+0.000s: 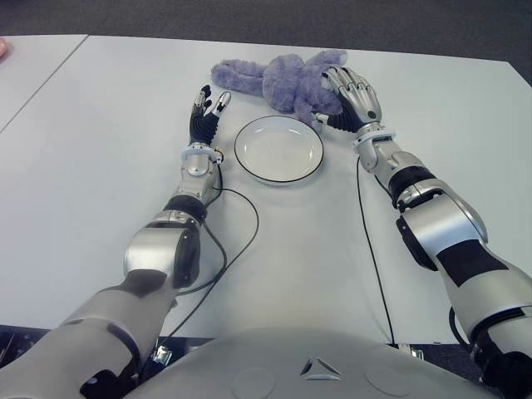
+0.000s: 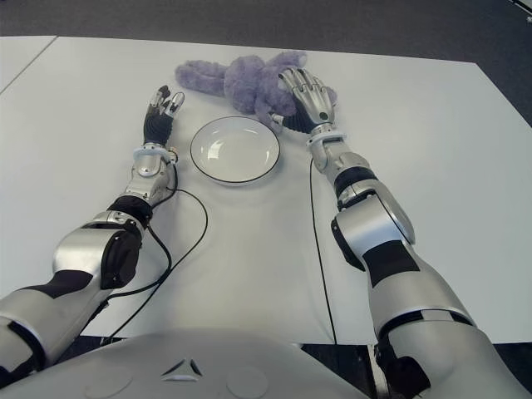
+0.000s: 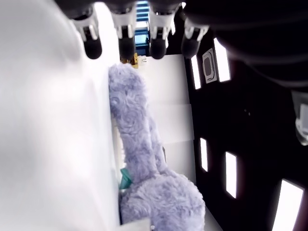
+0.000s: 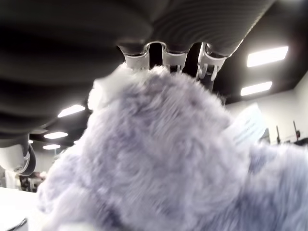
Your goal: Put the doll into the plate.
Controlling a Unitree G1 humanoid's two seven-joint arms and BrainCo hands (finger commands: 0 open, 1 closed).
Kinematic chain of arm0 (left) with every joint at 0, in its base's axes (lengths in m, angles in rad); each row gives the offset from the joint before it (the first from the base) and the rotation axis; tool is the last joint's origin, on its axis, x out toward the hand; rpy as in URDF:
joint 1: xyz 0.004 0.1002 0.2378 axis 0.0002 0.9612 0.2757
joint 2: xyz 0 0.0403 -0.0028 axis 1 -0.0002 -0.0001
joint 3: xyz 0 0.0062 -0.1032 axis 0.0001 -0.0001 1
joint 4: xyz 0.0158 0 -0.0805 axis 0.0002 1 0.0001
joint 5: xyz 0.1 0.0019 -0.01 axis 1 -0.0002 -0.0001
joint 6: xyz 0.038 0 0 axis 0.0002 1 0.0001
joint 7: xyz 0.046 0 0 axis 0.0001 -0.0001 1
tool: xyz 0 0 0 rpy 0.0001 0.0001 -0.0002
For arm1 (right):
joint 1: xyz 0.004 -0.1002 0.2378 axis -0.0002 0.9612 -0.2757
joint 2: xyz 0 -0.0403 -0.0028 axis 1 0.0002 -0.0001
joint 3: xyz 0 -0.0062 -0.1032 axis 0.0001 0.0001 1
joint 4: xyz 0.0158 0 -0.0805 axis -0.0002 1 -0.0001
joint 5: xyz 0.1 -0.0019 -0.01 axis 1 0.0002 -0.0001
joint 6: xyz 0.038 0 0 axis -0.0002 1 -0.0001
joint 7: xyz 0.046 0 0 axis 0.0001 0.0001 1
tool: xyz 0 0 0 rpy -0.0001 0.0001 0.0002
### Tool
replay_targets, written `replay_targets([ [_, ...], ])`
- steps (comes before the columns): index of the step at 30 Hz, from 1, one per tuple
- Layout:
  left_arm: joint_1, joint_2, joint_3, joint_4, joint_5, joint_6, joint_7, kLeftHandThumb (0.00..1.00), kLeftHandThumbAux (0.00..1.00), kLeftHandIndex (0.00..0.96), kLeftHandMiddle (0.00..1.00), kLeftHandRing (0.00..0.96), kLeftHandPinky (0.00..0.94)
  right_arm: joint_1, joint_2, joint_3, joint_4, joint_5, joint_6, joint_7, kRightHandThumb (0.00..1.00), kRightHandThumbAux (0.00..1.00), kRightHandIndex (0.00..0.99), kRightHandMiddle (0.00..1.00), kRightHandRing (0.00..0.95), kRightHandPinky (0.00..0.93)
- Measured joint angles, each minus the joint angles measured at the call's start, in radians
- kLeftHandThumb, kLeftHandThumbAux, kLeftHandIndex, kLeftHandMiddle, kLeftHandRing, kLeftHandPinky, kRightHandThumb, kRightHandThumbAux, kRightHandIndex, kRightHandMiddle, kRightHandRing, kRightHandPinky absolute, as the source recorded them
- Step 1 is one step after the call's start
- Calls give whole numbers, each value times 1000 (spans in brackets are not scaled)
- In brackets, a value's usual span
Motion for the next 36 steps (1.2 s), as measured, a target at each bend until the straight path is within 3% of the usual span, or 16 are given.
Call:
replay_targets([
  [18, -1, 0, -14, 0, 7, 0, 1, 0, 376, 0, 14, 16, 12, -30, -21, -26, 2, 2, 30, -23, 271, 507, 0, 0, 0, 0],
  [36, -1, 0, -16, 0, 6, 0, 1, 0, 376, 0, 3, 9, 13, -41, -19, -35, 6, 3, 76, 32, 225, 556, 0, 0, 0, 0],
])
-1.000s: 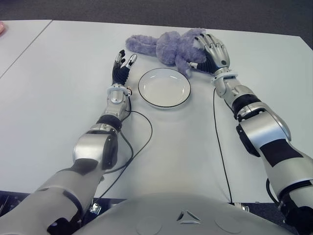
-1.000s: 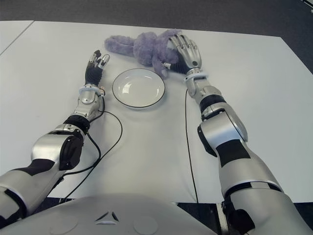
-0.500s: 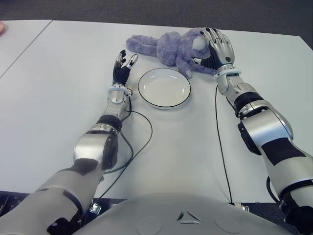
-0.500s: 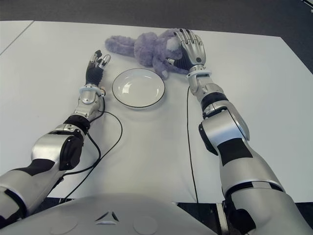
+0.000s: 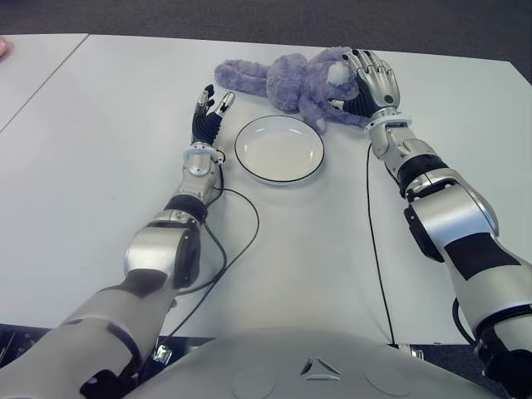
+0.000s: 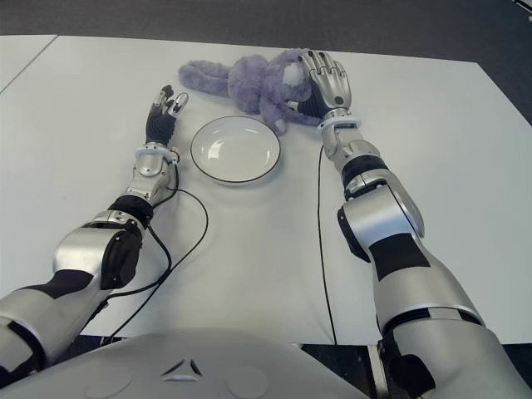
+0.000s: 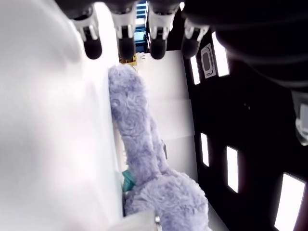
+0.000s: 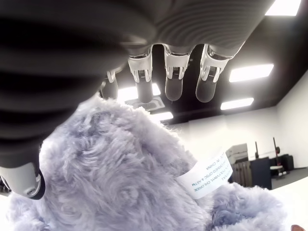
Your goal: Put the doll into the plate.
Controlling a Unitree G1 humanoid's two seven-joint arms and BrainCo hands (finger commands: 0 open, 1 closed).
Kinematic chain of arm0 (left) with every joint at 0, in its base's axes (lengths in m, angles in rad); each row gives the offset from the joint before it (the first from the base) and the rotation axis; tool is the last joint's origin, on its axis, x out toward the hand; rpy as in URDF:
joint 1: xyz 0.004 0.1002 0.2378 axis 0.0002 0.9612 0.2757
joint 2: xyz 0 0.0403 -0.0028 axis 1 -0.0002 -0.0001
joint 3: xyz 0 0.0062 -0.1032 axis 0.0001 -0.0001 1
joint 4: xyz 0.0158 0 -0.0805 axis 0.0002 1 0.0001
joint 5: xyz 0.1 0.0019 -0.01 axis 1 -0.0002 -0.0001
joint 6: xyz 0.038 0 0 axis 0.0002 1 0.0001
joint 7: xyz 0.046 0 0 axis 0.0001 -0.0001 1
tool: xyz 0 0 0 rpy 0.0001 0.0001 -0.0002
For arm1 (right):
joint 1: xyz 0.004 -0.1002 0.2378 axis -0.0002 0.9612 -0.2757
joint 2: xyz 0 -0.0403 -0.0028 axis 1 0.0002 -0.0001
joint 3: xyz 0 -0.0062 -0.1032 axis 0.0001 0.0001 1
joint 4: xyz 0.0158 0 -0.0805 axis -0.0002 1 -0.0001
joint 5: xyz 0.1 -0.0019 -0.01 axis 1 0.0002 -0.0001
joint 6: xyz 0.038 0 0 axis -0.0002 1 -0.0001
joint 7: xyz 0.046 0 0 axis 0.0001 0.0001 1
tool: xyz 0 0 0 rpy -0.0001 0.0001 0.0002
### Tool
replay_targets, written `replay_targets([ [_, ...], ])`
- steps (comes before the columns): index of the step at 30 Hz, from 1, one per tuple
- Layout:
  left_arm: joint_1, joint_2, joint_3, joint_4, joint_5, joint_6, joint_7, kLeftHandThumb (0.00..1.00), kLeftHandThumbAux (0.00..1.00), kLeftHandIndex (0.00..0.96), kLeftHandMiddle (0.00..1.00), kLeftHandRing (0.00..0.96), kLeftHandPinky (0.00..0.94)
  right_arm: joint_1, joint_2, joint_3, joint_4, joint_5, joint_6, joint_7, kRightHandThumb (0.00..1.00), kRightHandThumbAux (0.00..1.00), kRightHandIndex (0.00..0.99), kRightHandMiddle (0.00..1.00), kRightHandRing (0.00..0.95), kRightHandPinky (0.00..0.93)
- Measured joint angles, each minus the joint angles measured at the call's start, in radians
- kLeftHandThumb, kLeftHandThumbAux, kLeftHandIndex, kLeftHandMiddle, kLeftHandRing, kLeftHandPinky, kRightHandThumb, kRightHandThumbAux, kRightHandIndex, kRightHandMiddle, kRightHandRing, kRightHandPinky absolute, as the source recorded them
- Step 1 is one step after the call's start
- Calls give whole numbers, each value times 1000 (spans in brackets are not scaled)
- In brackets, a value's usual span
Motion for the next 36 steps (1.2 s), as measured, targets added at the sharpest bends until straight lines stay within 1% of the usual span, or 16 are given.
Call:
replay_targets([
  [4, 0, 0, 0, 0, 0, 0, 0, 0, 375, 0, 1, 6, 8, -1, 0, -3, 0, 2, 1, 6, 210, 577, 0, 0, 0, 0],
  [17, 0, -2, 3, 0, -1, 0, 0, 0, 393, 0, 1, 4, 7, -5, 1, -12, 0, 4, 9, 18, 227, 623, 11, 0, 7, 0],
  [21, 0, -3, 3, 0, 0, 0, 0, 0, 393, 0, 2, 4, 3, -8, 2, -22, 0, 8, 11, 29, 254, 644, 28, 0, 45, 0],
  [22, 0, -4, 3, 0, 0, 0, 0, 0, 393, 0, 2, 4, 3, -9, 3, -25, 0, 10, 12, 33, 262, 654, 41, 0, 74, 4],
  [25, -1, -6, 3, 0, 0, 0, 0, 0, 393, 0, 2, 4, 1, -12, 10, -44, 1, 25, 19, 63, 273, 669, 62, 0, 122, 17],
  [27, -1, -6, 3, 0, 0, 0, 0, 0, 392, 0, 2, 3, 3, -14, 15, -58, 1, 37, 22, 86, 276, 676, 83, 0, 134, 42],
  [28, -1, -7, 3, 0, 0, 0, 0, 0, 392, 0, 2, 3, 5, -15, 19, -70, 1, 46, 22, 101, 283, 679, 99, 0, 136, 74],
  [29, -1, -7, 3, 0, 0, 0, 0, 0, 392, 0, 2, 3, 5, -15, 23, -81, 1, 54, 22, 114, 285, 681, 105, 0, 136, 86],
  [30, -1, -7, 3, 0, 0, 0, 0, 0, 392, 0, 2, 4, 8, -15, 27, -92, 1, 65, 22, 128, 305, 686, 150, 32, 145, 143],
  [31, -1, -7, 3, 0, 0, 0, 0, 0, 392, 0, 2, 4, 9, -14, 33, -108, 1, 78, 22, 142, 319, 689, 180, 53, 151, 180],
  [32, -1, -7, 3, 0, 0, 0, 0, 0, 392, 0, 3, 5, 10, -14, 39, -125, 1, 91, 22, 157, 337, 695, 234, 98, 165, 222],
  [33, -1, -8, 3, 0, 0, 0, 0, 0, 392, 0, 3, 5, 10, -14, 46, -143, 1, 107, 21, 170, 344, 697, 253, 115, 170, 237],
  [34, -1, -8, 3, 0, 0, 0, 0, 0, 394, 0, 4, 6, 10, -14, 52, -159, 1, 122, 21, 182, 468, 706, 313, 191, 259, 325],
  [35, -1, -8, 2, 0, 1, 0, 1, 0, 394, 0, 5, 6, 10, -14, 58, -176, 1, 135, 21, 191, 512, 709, 334, 219, 291, 357],
  [36, -1, -9, 1, 0, 1, 0, 4, 0, 396, 0, 7, 7, 16, -14, 64, -191, 1, 148, 20, 202, 577, 713, 366, 292, 350, 423],
])
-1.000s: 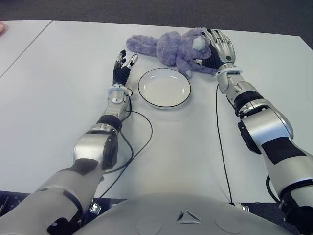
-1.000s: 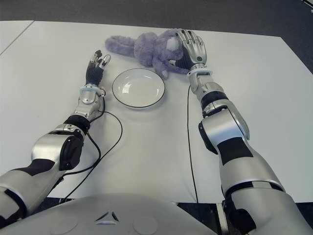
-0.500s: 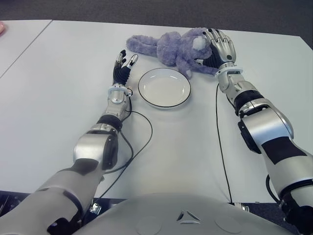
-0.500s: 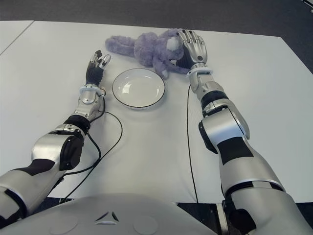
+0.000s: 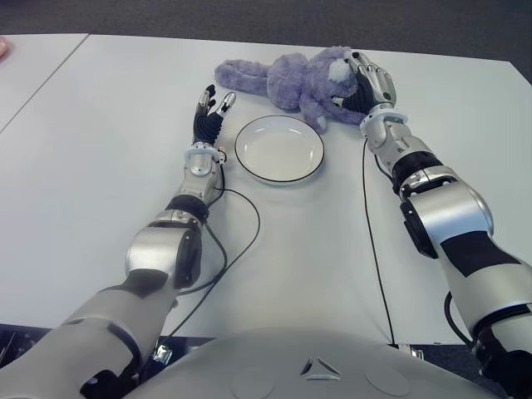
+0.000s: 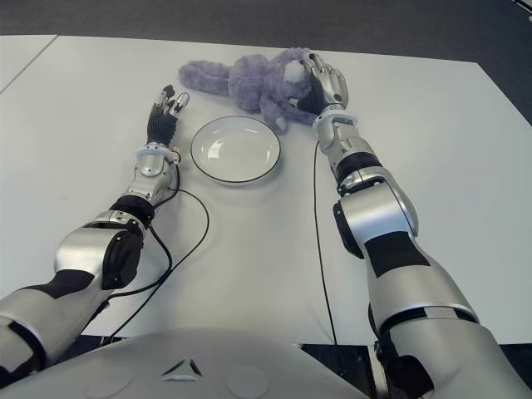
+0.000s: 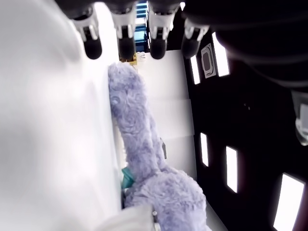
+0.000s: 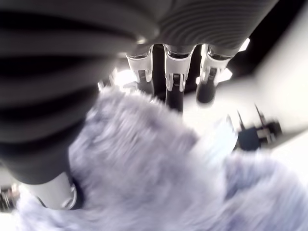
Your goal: Put the doll into the plate.
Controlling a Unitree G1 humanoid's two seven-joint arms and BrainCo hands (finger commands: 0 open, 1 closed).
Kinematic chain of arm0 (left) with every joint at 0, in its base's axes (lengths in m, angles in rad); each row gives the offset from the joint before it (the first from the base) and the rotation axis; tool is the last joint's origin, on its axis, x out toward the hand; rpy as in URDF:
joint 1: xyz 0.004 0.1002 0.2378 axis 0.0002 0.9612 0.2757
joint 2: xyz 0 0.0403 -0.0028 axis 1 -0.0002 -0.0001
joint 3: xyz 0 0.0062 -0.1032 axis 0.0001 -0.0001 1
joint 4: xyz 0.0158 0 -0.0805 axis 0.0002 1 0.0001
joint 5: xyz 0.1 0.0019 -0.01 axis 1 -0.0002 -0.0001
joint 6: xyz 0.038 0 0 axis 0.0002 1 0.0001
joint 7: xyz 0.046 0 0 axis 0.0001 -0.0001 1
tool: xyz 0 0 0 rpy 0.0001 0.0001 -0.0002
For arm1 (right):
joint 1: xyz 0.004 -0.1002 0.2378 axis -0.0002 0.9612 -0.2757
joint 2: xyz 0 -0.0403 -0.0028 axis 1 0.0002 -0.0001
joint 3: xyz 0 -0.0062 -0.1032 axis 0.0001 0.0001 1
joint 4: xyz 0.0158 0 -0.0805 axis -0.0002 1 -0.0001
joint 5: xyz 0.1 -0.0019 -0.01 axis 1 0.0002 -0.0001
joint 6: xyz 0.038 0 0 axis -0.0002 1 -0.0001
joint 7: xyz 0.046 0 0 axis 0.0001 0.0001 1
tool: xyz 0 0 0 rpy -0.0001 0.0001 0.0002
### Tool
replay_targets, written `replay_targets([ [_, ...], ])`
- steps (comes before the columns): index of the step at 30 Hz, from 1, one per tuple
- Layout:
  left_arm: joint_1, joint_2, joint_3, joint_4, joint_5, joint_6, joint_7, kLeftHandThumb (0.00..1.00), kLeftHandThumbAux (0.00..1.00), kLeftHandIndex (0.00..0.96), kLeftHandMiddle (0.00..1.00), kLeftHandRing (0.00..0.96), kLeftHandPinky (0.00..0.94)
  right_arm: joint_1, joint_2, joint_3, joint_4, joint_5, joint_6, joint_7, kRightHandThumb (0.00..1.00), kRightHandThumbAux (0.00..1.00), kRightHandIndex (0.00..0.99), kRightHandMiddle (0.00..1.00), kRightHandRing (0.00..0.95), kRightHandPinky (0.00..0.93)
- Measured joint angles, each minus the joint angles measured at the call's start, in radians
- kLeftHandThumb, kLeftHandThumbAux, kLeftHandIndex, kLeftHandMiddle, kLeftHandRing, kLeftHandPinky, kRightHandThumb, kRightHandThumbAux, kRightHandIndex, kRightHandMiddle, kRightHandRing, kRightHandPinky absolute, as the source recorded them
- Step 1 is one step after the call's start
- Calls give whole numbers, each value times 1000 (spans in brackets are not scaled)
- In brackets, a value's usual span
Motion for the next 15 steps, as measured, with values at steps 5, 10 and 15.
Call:
replay_targets([
  [5, 0, -1, -3, 0, 0, 0, 15, 0, 404, 0, 13, 12, 22, 0, 27, -69, -1, 61, 2, 57, 676, 718, 421, 491, 506, 576],
  [10, 0, -2, -6, 0, 1, 0, 21, 0, 410, 0, 16, 15, 20, 1, 49, -131, -4, 108, 2, 86, 689, 717, 436, 688, 697, 727],
  [15, 0, -4, -7, 0, 1, 0, 22, 0, 411, 5, 17, 15, 12, 1, 67, -204, -8, 173, 4, 152, 689, 718, 440, 772, 781, 788],
])
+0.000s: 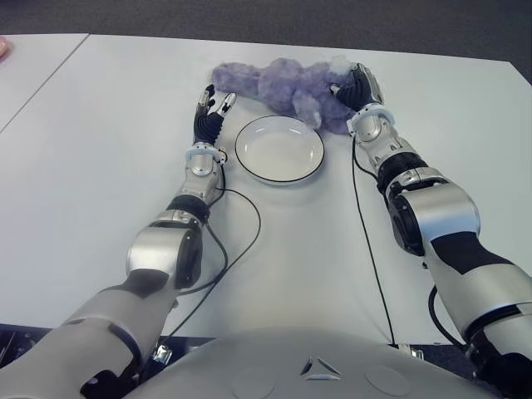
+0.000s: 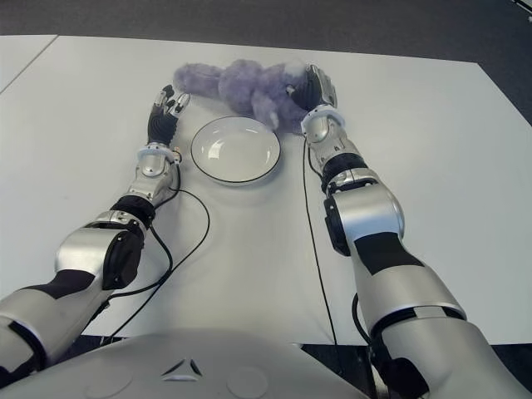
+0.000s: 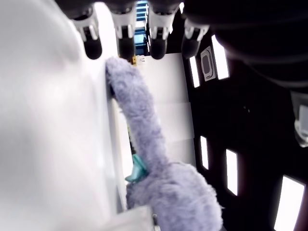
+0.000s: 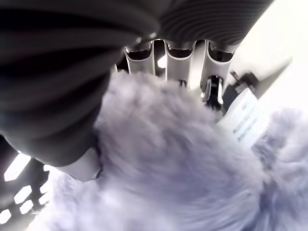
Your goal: Put the doll into the plate.
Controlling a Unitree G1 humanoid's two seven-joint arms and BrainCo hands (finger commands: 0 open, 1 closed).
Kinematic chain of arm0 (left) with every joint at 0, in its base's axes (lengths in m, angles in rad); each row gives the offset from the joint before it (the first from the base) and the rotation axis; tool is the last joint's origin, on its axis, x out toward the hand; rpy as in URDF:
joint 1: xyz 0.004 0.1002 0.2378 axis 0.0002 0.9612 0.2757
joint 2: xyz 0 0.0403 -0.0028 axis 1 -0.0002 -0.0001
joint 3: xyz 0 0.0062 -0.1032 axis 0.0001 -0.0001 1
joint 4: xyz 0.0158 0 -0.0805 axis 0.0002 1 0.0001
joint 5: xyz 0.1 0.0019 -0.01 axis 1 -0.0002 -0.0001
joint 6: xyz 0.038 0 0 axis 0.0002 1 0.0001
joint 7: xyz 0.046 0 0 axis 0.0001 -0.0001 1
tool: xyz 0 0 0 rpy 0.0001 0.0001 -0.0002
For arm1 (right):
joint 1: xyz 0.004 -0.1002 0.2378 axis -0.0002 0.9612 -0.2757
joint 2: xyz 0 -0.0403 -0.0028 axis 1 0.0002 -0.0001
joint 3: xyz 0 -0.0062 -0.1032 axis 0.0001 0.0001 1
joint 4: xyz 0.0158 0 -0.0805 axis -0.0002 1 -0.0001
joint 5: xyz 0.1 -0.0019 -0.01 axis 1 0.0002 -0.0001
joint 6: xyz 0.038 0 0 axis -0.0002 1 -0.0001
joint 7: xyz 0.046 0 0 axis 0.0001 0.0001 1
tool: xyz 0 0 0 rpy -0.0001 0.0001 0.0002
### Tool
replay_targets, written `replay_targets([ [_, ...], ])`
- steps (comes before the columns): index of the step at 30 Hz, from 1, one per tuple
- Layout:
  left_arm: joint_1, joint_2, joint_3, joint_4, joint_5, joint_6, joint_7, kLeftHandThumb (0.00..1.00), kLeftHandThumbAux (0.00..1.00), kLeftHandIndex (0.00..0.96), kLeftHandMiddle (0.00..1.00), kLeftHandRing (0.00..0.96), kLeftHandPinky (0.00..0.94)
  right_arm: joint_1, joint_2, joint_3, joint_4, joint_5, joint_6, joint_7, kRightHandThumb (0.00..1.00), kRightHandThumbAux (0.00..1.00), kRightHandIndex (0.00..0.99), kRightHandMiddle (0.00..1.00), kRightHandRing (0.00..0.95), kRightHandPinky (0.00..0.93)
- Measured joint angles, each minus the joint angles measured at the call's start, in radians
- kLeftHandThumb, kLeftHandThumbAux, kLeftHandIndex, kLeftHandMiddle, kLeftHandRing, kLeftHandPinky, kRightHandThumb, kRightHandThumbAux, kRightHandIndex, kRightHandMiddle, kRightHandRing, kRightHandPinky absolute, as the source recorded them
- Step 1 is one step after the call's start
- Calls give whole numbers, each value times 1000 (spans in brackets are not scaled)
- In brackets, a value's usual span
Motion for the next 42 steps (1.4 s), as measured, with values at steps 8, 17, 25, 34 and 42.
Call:
replay_targets([
  [8, -1, -5, 0, 0, -1, -3, 0, 0, 407, 4, 10, 13, 21, 4, 8, -106, -1, 90, 7, 104, 691, 722, 439, 833, 831, 789],
  [17, -3, -10, 0, 0, 0, -3, 0, 0, 412, 0, 9, 16, 29, 14, -24, -191, -1, 147, -19, 169, 695, 722, 439, 854, 847, 800],
  [25, -3, -12, 1, 0, -1, -3, 0, 0, 427, 0, 8, 12, 23, 16, -76, -219, -3, 153, -62, 182, 694, 721, 439, 857, 851, 782],
  [34, -3, -15, 13, 0, -15, -3, 0, 0, 423, 0, 18, 16, 22, 19, -115, -221, -5, 152, -118, 183, 693, 722, 440, 828, 824, 728],
  [42, -4, -17, 37, 0, -32, -3, -6, 0, 423, 0, 27, 24, 32, 18, -124, -202, -10, 147, -156, 183, 692, 722, 440, 813, 816, 752],
])
